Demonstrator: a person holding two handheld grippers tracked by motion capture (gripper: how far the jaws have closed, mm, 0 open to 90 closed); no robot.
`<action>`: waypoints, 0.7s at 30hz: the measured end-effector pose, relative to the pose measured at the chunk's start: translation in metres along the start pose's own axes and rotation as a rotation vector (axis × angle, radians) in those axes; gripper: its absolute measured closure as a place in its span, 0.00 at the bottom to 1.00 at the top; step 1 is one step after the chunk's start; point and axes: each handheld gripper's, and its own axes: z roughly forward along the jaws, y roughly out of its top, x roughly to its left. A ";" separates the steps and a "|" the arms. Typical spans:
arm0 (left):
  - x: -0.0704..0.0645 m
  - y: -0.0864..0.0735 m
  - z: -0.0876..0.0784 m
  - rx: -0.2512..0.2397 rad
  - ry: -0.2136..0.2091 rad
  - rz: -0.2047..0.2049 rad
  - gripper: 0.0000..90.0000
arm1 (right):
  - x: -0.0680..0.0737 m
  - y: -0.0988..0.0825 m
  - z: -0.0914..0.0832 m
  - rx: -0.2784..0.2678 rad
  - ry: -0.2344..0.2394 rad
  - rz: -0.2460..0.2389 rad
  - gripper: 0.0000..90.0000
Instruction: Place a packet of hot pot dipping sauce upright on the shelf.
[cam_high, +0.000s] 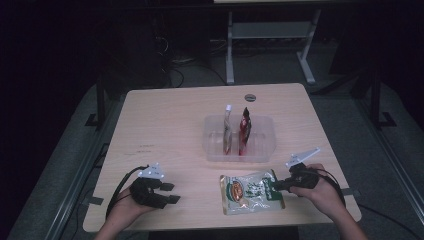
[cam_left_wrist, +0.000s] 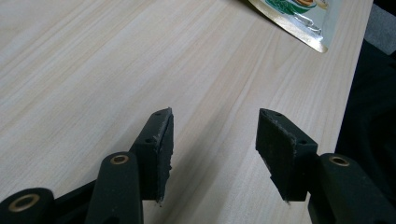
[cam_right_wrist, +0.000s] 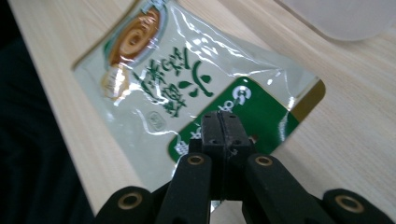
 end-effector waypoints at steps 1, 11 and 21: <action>0.000 0.000 0.000 0.000 -0.002 0.004 0.51 | -0.001 0.000 0.001 -0.002 -0.004 0.003 1.00; 0.000 0.000 0.001 0.003 -0.003 0.006 0.51 | -0.013 -0.001 0.012 0.008 -0.027 0.032 1.00; -0.001 0.002 0.002 0.016 -0.011 0.022 0.51 | -0.012 0.010 0.024 0.020 -0.013 0.009 1.00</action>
